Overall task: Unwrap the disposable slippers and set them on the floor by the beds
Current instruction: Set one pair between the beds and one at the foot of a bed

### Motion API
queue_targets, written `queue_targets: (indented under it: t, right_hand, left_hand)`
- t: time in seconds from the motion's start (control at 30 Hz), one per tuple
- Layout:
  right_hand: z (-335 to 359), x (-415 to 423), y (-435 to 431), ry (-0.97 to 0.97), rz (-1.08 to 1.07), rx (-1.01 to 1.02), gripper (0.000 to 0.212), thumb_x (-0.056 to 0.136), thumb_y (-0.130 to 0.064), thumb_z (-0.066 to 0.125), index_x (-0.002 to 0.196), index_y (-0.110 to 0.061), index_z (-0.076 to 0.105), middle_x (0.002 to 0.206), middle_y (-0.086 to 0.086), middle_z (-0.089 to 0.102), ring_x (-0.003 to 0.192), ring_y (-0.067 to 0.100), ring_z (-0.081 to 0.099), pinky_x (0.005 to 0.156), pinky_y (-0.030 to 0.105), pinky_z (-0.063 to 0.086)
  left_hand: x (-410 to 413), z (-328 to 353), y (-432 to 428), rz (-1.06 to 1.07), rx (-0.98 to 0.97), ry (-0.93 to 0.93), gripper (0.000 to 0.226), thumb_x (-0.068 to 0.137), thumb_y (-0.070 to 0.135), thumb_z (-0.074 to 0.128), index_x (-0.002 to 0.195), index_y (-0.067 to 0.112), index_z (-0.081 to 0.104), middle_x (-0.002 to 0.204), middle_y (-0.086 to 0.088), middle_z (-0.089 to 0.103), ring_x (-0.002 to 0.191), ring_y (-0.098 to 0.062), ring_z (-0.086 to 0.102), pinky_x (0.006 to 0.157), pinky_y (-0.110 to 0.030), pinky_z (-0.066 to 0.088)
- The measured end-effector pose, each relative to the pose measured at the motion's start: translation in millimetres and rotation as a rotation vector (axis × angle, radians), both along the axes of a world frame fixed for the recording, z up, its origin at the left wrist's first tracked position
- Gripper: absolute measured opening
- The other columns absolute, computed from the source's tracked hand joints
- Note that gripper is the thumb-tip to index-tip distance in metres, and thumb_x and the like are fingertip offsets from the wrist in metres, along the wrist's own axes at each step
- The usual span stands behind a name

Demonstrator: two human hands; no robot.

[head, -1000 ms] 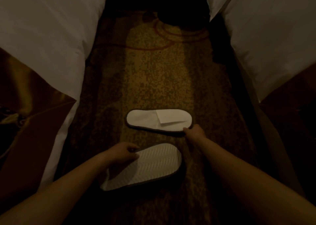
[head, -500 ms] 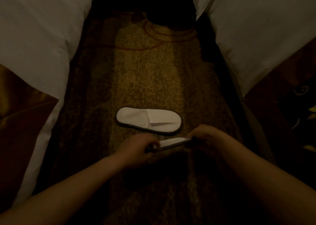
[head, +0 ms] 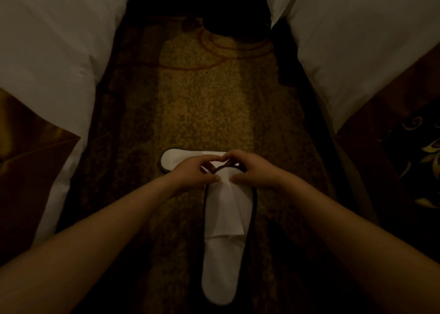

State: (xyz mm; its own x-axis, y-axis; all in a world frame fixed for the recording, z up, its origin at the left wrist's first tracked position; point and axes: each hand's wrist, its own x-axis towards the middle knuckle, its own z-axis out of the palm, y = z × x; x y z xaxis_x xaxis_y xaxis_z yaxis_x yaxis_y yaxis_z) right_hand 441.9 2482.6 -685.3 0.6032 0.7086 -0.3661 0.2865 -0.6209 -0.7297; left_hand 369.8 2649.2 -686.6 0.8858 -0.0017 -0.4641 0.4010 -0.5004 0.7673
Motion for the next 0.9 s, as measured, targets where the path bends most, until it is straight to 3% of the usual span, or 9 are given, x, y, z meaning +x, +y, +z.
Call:
queue_targets:
  t: [0.17,0.23,0.3,0.43,0.53,0.6,0.67,0.77,0.9]
  right_hand:
    - [-14.5,3.4,-8.2,0.058,-0.273,0.088,0.035,0.083,-0.023,0.067,0.116,-0.018,0.056,0.104,-0.004,0.058,0.090,0.007,0.056,0.066,0.009,0.048]
    - [-27.2,2.7,-21.4,0.226,-0.430,0.044,0.028,0.087,-0.035,0.060,0.104,-0.013,0.060,0.091,0.000,0.059,0.072,0.006,0.056,0.052,0.012,0.048]
    - [-42.6,-0.3,-42.8,0.386,-0.517,-0.075,0.045,0.089,-0.047,0.052,0.101,-0.005,0.064,0.084,0.005,0.061,0.068,0.012,0.057,0.053,0.019,0.046]
    - [-63.3,-4.0,-80.1,0.336,-0.388,-0.423,0.031,0.089,-0.042,0.055,0.091,-0.013,0.067,0.088,0.004,0.066,0.067,0.011,0.057,0.048,0.017,0.044]
    - [-76.2,-7.2,-85.3,0.284,-0.391,-0.437,0.027,0.088,-0.016,0.061,0.113,-0.006,0.063,0.115,0.016,0.062,0.086,0.019,0.058,0.055,0.019,0.047]
    - [-82.0,-11.2,-80.4,0.232,-0.441,-0.405,0.031,0.083,-0.005,0.064,0.115,-0.003,0.061,0.119,0.019,0.061,0.101,0.027,0.060,0.072,0.027,0.051]
    - [-88.2,-14.4,-73.3,0.155,-0.437,-0.417,0.030,0.081,-0.003,0.065,0.111,-0.004,0.062,0.119,0.017,0.061,0.108,0.029,0.058,0.082,0.031,0.048]
    - [-95.4,-19.7,-62.9,0.057,-0.370,-0.465,0.024,0.081,-0.005,0.063,0.106,-0.005,0.062,0.116,0.015,0.062,0.106,0.027,0.058,0.076,0.027,0.043]
    - [-104.1,-27.8,-55.8,-0.058,-0.204,-0.562,0.024,0.084,-0.011,0.058,0.108,-0.005,0.058,0.118,0.017,0.060,0.108,0.030,0.058,0.082,0.032,0.047]
  left_hand:
    - [-1.3,-7.3,0.3,0.225,-0.095,-0.028,0.035,0.087,0.013,0.061,0.122,0.018,0.059,0.094,0.003,0.057,0.077,-0.006,0.056,0.046,-0.013,0.050]
    - [-6.0,-11.4,4.9,0.413,-0.225,0.026,0.035,0.087,0.004,0.059,0.122,0.008,0.056,0.089,-0.001,0.054,0.080,-0.016,0.058,0.053,-0.022,0.056]
    - [-13.6,-16.6,15.2,0.618,-0.367,0.122,0.035,0.088,-0.003,0.056,0.123,0.003,0.052,0.094,-0.009,0.052,0.085,-0.026,0.056,0.063,-0.037,0.057]
    - [-38.9,-37.8,36.4,0.814,-0.470,0.314,0.022,0.089,-0.008,0.049,0.106,0.006,0.050,0.095,-0.014,0.053,0.075,-0.023,0.055,0.040,-0.028,0.055]
    - [-58.2,-55.3,46.4,0.778,-0.396,0.474,0.014,0.088,-0.009,0.050,0.088,0.004,0.051,0.091,-0.016,0.052,0.074,-0.023,0.054,0.037,-0.030,0.054]
    - [-69.0,-60.7,50.0,0.700,-0.301,0.562,0.012,0.087,-0.011,0.052,0.089,0.001,0.051,0.091,-0.019,0.052,0.071,-0.026,0.055,0.034,-0.030,0.054]
    - [-77.8,-65.5,52.2,0.589,-0.195,0.611,0.022,0.085,-0.011,0.055,0.105,-0.002,0.050,0.087,-0.020,0.054,0.067,-0.028,0.057,0.034,-0.031,0.053]
    - [-87.9,-72.8,52.2,0.432,-0.069,0.658,0.044,0.085,-0.008,0.057,0.126,0.000,0.042,0.084,-0.016,0.054,0.065,-0.026,0.059,0.040,-0.033,0.054]
    - [-92.4,-84.0,48.4,0.326,0.051,0.666,0.059,0.083,-0.003,0.062,0.136,0.002,0.037,0.114,-0.025,0.052,0.081,-0.034,0.061,0.057,-0.045,0.053]
